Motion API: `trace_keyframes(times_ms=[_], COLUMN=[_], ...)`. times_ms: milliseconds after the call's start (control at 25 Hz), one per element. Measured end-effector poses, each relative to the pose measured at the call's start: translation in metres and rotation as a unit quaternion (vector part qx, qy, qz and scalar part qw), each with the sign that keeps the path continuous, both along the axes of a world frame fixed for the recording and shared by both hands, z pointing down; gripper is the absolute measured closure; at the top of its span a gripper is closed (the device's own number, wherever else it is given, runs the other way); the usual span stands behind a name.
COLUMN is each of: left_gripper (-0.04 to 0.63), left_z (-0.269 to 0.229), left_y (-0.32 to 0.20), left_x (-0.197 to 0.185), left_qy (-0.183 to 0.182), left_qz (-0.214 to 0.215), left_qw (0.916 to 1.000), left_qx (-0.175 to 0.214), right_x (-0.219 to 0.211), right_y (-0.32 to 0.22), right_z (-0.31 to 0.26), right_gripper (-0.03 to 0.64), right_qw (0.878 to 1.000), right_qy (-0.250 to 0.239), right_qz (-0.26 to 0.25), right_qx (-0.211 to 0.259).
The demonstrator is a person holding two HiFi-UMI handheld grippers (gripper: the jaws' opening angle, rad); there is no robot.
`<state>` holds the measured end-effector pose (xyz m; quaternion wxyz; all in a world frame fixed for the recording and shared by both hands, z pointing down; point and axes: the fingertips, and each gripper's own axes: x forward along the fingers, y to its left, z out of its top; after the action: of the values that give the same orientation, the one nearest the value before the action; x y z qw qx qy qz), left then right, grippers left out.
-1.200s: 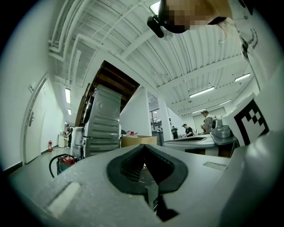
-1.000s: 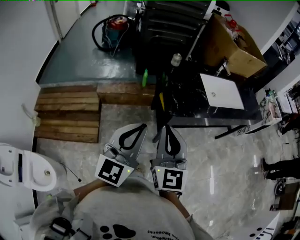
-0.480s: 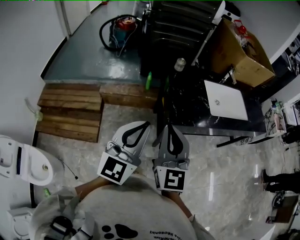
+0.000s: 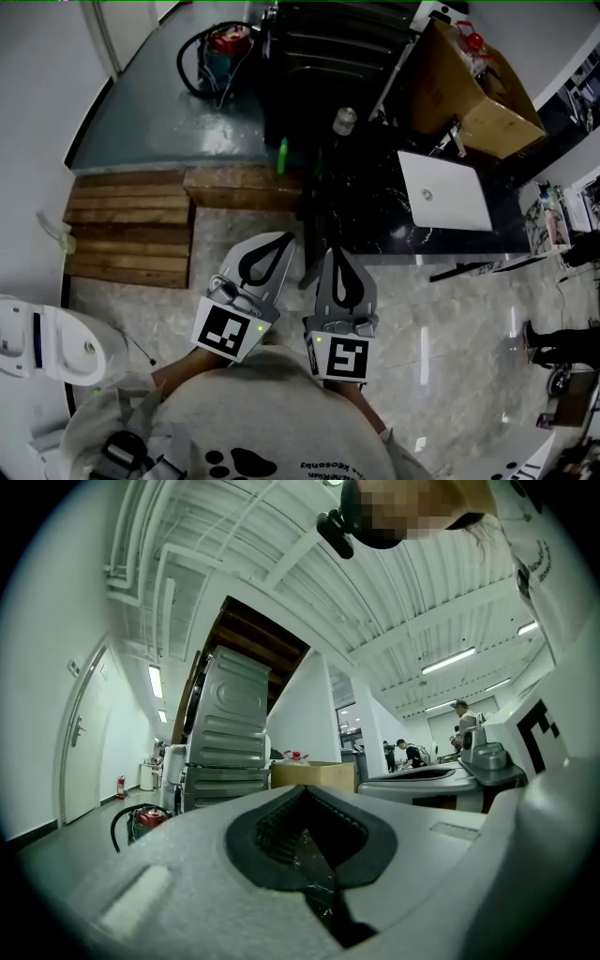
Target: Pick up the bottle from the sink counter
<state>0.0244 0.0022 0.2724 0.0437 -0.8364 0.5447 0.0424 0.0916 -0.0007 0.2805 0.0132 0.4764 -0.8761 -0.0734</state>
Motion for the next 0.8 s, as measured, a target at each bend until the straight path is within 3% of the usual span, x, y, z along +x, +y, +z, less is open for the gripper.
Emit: trace_keyframes(times_ms=[360, 800], left_gripper=[0.594, 0.594], left_z=[0.000, 0.002], left_y=[-0.084, -0.187], left_x=[-0.013, -0.059], left_qy=[-0.008, -0.017], left_qz=[0.047, 0.114], left_qw=[0.9989, 0.9933], left_qx=[-0.001, -0.007], right_x=[-0.018, -0.059], right_y=[-0.077, -0.171], right_z=[0.001, 0.005], right_gripper=[0.615, 0.615], right_qw=[0.999, 0.993], right_qy=[-0.018, -0.023], right_qz=[0.044, 0.115], right_qx=[-0.011, -0.010])
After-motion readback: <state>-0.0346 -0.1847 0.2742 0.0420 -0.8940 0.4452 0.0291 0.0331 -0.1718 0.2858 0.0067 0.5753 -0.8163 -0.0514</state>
